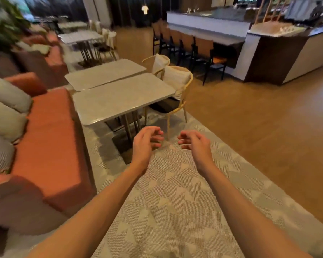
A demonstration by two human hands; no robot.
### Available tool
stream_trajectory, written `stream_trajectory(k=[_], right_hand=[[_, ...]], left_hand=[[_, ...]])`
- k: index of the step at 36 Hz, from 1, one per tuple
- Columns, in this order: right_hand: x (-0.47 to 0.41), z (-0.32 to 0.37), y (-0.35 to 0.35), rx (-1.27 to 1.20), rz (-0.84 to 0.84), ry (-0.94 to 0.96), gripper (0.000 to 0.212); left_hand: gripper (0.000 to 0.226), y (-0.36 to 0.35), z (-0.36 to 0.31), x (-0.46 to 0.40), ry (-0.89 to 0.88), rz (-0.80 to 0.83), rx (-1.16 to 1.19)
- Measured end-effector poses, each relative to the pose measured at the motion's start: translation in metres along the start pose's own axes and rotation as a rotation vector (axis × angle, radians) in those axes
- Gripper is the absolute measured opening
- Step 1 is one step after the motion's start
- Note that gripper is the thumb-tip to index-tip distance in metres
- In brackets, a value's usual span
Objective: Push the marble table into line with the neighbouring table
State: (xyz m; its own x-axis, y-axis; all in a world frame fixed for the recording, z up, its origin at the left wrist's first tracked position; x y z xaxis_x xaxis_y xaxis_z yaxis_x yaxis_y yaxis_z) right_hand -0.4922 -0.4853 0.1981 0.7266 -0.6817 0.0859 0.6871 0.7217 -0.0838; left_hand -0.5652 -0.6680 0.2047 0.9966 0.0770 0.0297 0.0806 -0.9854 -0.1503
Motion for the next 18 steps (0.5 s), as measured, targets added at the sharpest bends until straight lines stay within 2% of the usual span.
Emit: stream_trajectory(k=[7,12,18], right_hand=[[-0.094,0.033,-0.026,0.027,0.162,0.049,0.020],[-0.171,0.063,-0.017,0.042,0.259,0.070,0.022],[-0.233,0.068,-0.015,0.027,0.262,0.037,0.022]], left_hand=[[0.027,-0.036,-0.009,-0.050,-0.017,-0.148,0.036],[0.027,-0.105,-0.008,-0.071,-0.007,-0.228,0.081],[0.024,-0.156,-0.006,-0.105,-0.022,-0.264,0.093]])
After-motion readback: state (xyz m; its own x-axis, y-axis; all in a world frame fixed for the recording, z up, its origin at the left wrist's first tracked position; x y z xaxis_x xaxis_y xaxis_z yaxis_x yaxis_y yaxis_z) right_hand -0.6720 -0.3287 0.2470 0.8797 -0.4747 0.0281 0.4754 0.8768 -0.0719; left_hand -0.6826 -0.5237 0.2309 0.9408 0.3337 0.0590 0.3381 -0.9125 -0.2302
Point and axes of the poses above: each hand's wrist, its own x-axis away from the middle knuckle, its own y-axis out of the back of the hand, z = x × y, the point moved 10 cm from there along -x, towards the middle knuckle, and after that the axes turned 13 degrees about -z, right-handed, at the moved point
